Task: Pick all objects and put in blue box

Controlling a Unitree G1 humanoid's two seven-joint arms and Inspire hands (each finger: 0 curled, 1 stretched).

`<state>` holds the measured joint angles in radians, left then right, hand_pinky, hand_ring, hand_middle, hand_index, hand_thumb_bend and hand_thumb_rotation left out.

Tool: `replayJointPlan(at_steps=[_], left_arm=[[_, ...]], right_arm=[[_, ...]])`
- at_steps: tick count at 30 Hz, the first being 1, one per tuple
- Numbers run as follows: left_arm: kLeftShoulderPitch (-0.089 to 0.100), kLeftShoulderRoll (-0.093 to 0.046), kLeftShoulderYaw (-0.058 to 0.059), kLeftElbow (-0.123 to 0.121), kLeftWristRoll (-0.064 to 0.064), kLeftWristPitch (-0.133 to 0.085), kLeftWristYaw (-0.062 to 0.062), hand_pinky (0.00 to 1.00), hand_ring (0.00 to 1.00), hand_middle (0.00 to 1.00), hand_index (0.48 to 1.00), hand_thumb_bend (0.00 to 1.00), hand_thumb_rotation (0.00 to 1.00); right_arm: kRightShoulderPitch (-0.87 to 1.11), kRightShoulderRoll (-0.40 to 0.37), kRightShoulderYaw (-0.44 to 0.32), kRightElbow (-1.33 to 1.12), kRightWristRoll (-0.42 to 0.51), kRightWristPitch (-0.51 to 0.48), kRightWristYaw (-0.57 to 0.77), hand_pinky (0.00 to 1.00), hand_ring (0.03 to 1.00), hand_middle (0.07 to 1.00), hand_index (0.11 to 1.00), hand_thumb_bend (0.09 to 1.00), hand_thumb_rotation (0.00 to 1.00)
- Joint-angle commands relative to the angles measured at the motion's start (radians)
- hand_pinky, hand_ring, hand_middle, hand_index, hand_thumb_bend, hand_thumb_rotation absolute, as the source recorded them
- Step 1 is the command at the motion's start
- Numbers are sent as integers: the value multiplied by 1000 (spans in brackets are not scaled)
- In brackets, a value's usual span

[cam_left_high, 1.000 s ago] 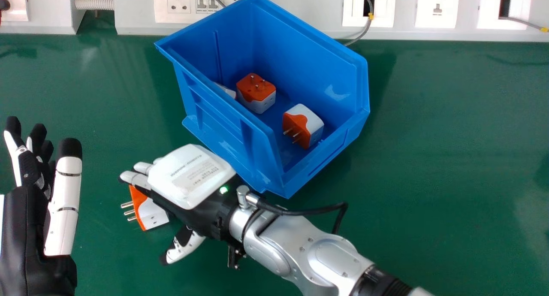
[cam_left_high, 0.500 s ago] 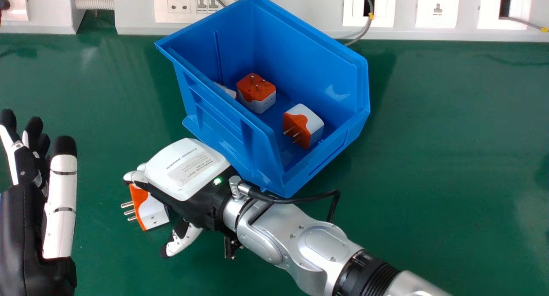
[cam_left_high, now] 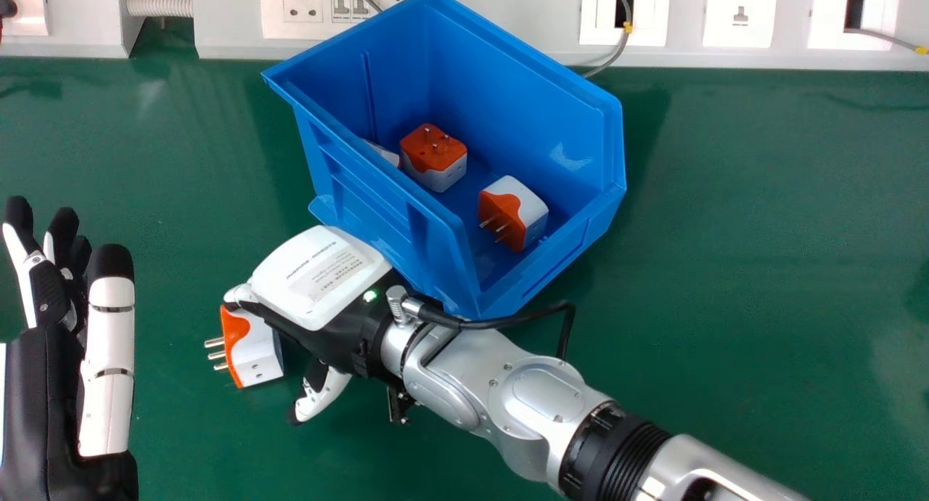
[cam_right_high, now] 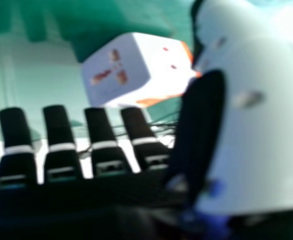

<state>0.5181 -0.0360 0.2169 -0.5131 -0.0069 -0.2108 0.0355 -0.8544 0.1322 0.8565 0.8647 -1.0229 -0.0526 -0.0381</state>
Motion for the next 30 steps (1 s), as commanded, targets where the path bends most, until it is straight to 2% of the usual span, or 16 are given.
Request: replayJointPlan(at_steps=[1,4,5,7,8,13,15,17,20,22,25,30], left_arm=[[8,-2,-3,-14,19,-36,8,1000,1000,1000,1000,374,925],[11,-6,-5,-14,-4,-42,3,1000,1000,1000,1000,312,940],[11,-8,-4,-13,-7,-43,3,1000,1000,1000,1000,289,940],[11,-10,-1,-10,9,-43,13,1000,1000,1000,1000,285,938],[10,-12,0,-8,13,-44,16,1000,1000,1000,1000,280,937],[1,-8,8,13,5,-65,14,1000,1000,1000,1000,292,910],[-4,-7,12,23,9,-74,17,1000,1000,999,1000,296,908],[-6,-4,13,27,11,-77,16,1000,1000,999,1000,276,908],[-16,-3,18,38,1,-77,14,1000,1000,1000,1000,258,911],[-17,-1,18,40,2,-78,13,1000,1000,1000,1000,251,913],[-16,2,15,40,18,-81,12,1000,1000,1000,1000,292,906],[-11,-20,-2,31,17,-91,24,1000,1000,1000,1000,322,882]], right_arm=[[-65,88,13,6,3,4,3,692,787,834,826,492,410],[-72,90,13,9,15,-1,11,696,791,835,829,478,420],[-77,91,13,7,18,-3,19,703,799,840,836,476,427],[-78,90,11,0,24,-8,15,707,803,845,845,472,440],[-77,89,11,-4,24,-10,10,703,800,843,842,484,439],[-78,91,5,-15,43,-18,-9,702,804,851,849,528,456],[-79,87,9,-21,45,-23,-22,694,803,851,849,536,468],[-79,83,13,-29,43,-28,-31,688,804,854,850,543,472],[-77,84,9,-35,47,-33,-37,701,820,872,871,545,491],[-75,83,9,-37,46,-37,-54,693,815,871,871,560,485],[-81,83,17,-33,39,-39,-60,692,819,878,880,554,501],[-91,92,12,-7,55,-50,-43,732,836,889,897,549,502]])
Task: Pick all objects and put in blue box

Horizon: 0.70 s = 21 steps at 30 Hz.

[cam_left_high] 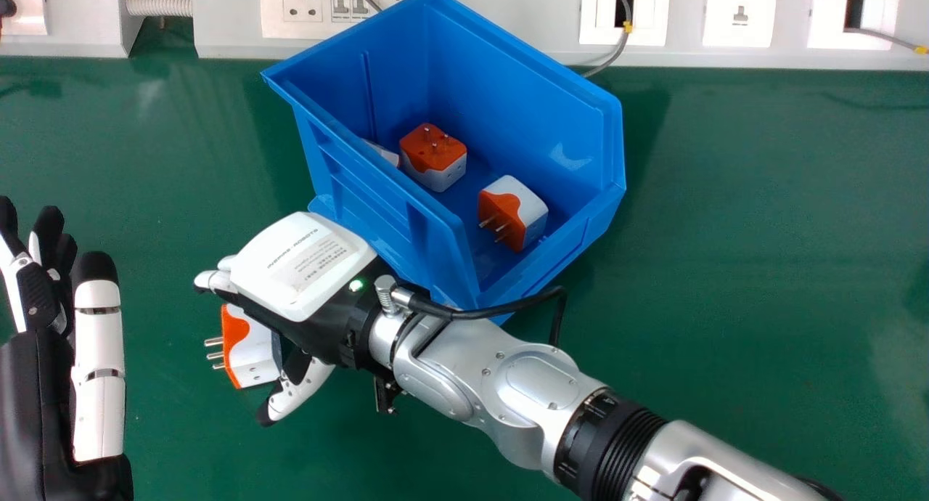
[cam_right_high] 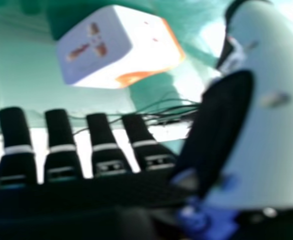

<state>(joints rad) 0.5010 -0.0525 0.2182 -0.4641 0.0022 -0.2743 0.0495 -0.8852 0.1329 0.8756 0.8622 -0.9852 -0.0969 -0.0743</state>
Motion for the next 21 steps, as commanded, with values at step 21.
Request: replayJointPlan(at_steps=[21], left_arm=[[85,-55,-42,-88,44,-70,33,1000,1000,1000,1000,473,926]], right_arm=[[-150,169,38,168,5,-36,-15,701,795,834,827,472,340]])
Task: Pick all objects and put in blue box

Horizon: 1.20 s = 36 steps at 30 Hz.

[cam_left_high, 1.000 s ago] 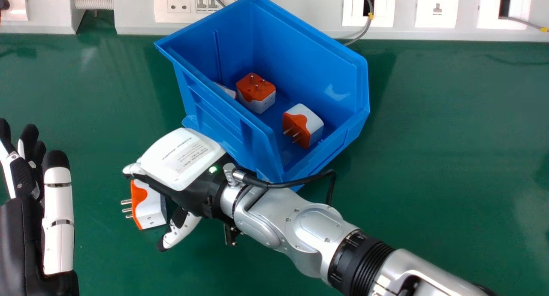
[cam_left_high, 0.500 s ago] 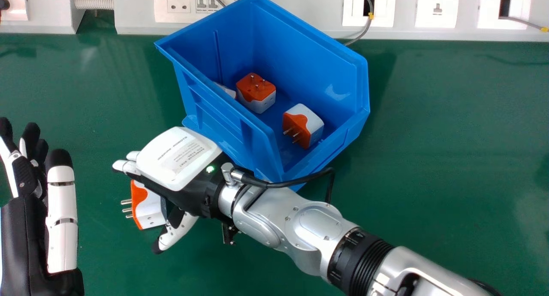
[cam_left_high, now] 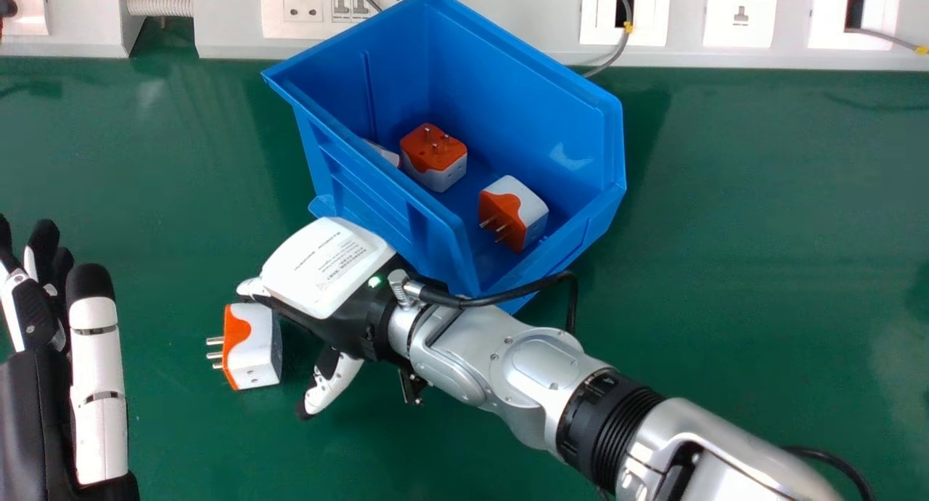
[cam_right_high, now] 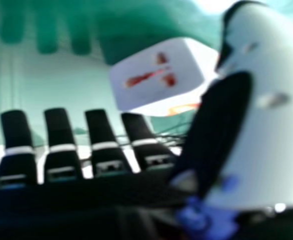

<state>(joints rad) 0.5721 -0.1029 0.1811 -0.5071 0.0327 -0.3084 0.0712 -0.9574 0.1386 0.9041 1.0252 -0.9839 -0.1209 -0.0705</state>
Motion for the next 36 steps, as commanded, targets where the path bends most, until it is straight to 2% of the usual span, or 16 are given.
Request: replayJointPlan(at_steps=[1,3,5,8,12,14,17,19,24,28,29,30,31,33,34,36], left_arm=[[18,-8,-6,-49,19,-35,14,1000,1000,1000,1000,497,916],[23,-11,-8,-54,23,-31,16,1000,1000,1000,1000,537,906],[26,-10,-10,-57,17,-29,16,1000,1000,1000,1000,549,897],[30,-7,-12,-56,17,-33,18,1000,1000,1000,1000,519,900],[29,-8,-17,-57,23,-28,26,1000,1000,1000,1000,481,910],[30,-12,-21,-59,27,-26,30,1000,1000,1000,1000,482,910],[29,-13,-23,-53,42,-40,36,1000,1000,1000,1000,501,915],[31,-12,-24,-53,45,-49,39,1000,1000,1000,1000,507,928],[42,-22,-18,-56,57,-70,60,1000,1000,1000,1000,560,931],[52,-28,-17,-57,48,-87,70,1000,1000,1000,1000,574,899],[55,-31,-18,-56,49,-92,75,1000,1000,1000,1000,581,891],[57,-32,-17,-57,56,-95,82,1000,1000,1000,1000,591,881],[60,-34,-17,-58,62,-99,88,1000,1000,1000,1000,591,881],[64,-35,-17,-58,67,-112,96,1000,1000,1000,1000,591,872],[66,-35,-17,-56,67,-123,99,1000,1000,1000,1000,595,870],[71,-37,-21,-54,69,-137,105,1000,1000,1000,1000,602,867]], right_arm=[[-79,165,9,6,7,-15,-21,698,793,831,822,458,325],[-80,168,7,7,12,-20,-20,696,789,826,816,450,332],[-83,169,9,10,13,-27,-21,690,789,827,812,441,332],[-85,174,7,9,16,-29,-16,698,797,836,819,437,359],[-88,180,7,6,12,-22,-24,694,789,832,819,468,375],[-91,186,3,5,15,-13,-25,694,783,830,819,532,417],[-96,192,-3,5,23,-11,-13,714,798,843,828,573,451],[-96,194,-6,1,26,-14,-18,707,795,842,829,599,451],[-90,206,-11,-6,34,-31,-46,719,803,853,848,636,414],[-101,214,16,-6,8,-33,-72,707,811,878,883,662,455],[-100,216,15,-9,12,-38,-73,705,813,881,887,664,458],[-99,219,11,-10,20,-47,-75,713,822,888,894,653,460],[-96,222,5,-11,28,-56,-84,723,832,895,899,595,458],[-94,227,3,-10,30,-70,-110,732,845,901,898,362,359],[-103,229,18,-9,13,-72,-120,738,852,908,904,330,352],[-114,228,37,-10,-9,-75,-128,754,873,932,934,462,472]])
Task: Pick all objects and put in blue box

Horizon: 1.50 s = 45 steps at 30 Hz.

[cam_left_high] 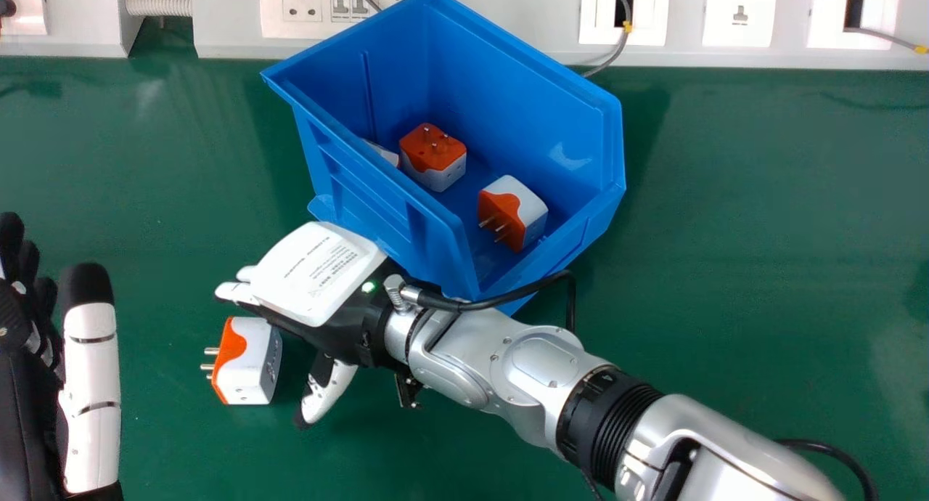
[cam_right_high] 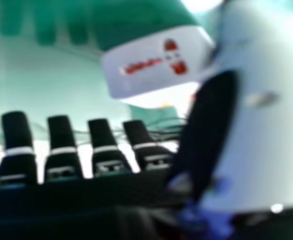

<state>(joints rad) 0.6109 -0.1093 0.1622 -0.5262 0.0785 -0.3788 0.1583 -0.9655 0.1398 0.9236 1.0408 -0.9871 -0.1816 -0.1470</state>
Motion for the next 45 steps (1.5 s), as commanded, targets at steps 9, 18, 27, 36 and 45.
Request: replayJointPlan(at_steps=[9,18,27,36,45], left_arm=[[67,-69,-32,-51,69,-93,86,1000,1000,1000,1000,634,881],[99,-66,-65,-64,80,-117,130,1000,1000,1000,1000,712,873],[124,-60,-91,-64,89,-142,156,1000,1000,1000,1000,631,909],[158,-67,-127,-89,122,-134,195,1000,1000,1000,1000,611,963],[182,-60,-151,-101,119,-138,219,1000,1000,1000,1000,629,947]], right_arm=[[-106,232,36,-32,15,-98,-30,822,903,943,933,591,423],[-93,217,66,-39,-5,-135,-31,758,866,900,887,535,340],[-111,209,87,-19,-4,-152,18,691,792,806,785,604,27],[-138,220,82,2,-2,-130,28,627,675,705,621,647,42],[-109,205,70,3,16,-149,-15,387,478,546,471,521,38]])
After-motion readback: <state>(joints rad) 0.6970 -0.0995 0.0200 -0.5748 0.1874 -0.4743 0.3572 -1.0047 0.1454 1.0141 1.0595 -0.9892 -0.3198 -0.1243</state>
